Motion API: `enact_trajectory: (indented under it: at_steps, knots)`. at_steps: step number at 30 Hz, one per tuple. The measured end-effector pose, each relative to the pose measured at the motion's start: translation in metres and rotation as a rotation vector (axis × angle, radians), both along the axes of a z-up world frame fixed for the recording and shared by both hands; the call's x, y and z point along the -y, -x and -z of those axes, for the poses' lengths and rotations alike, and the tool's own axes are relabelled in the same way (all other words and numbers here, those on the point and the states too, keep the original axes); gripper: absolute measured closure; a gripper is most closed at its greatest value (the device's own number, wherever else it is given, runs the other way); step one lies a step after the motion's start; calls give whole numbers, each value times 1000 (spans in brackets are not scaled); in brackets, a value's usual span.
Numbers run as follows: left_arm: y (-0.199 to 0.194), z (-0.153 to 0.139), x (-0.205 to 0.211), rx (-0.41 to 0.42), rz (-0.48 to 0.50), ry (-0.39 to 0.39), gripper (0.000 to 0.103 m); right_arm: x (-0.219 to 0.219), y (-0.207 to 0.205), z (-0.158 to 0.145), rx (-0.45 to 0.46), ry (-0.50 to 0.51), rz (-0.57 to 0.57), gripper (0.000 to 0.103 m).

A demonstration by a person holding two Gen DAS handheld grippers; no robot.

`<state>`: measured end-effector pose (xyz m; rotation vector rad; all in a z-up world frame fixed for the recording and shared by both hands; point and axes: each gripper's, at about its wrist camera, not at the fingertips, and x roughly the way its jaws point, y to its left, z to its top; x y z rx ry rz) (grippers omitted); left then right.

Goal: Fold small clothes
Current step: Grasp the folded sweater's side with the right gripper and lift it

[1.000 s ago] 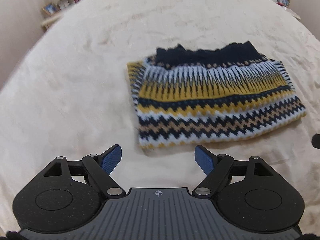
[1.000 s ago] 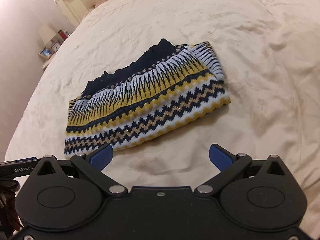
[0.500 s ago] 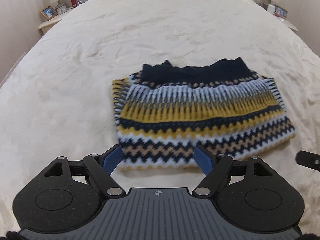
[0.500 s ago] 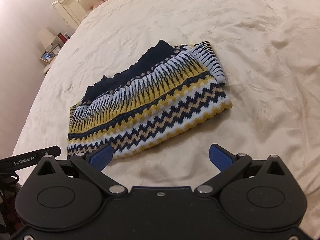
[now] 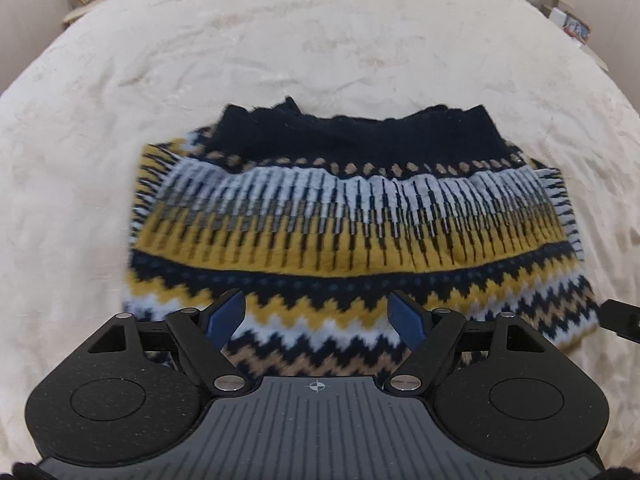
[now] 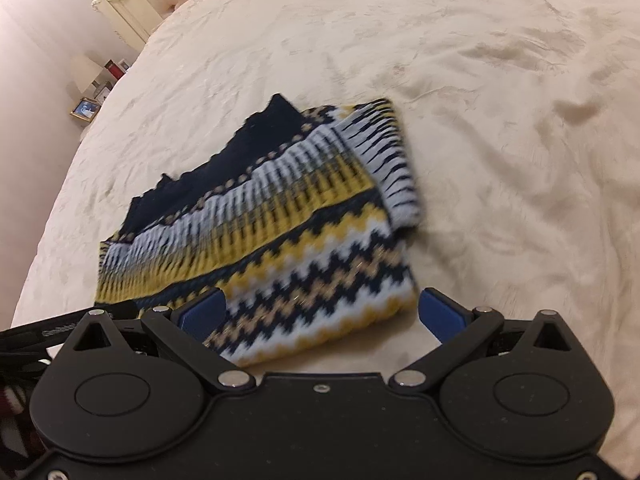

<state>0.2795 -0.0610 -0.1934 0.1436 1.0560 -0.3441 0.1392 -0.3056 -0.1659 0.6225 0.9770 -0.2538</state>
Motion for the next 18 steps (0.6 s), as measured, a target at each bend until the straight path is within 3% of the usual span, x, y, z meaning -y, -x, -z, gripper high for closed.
enact_trajectory:
  at_steps: [8,13,14,15,18]
  knots:
    - [-32,44,20,-104,-50,-57,24,35,-14,25,20,-49,-39,1]
    - [-37,53,32,-94,-20,-123,15,55,-25,40,37,-104,-47,1]
    - [-39,54,32,-95,-21,-121,12,58,-28,43,41,-118,-50,1]
    - [-40,55,31,-47,-39,-76,10,60,-32,46,44,-136,-55,1]
    - [-39,57,30,-49,-34,-69,6,64,-46,54,63,-185,-85,1]
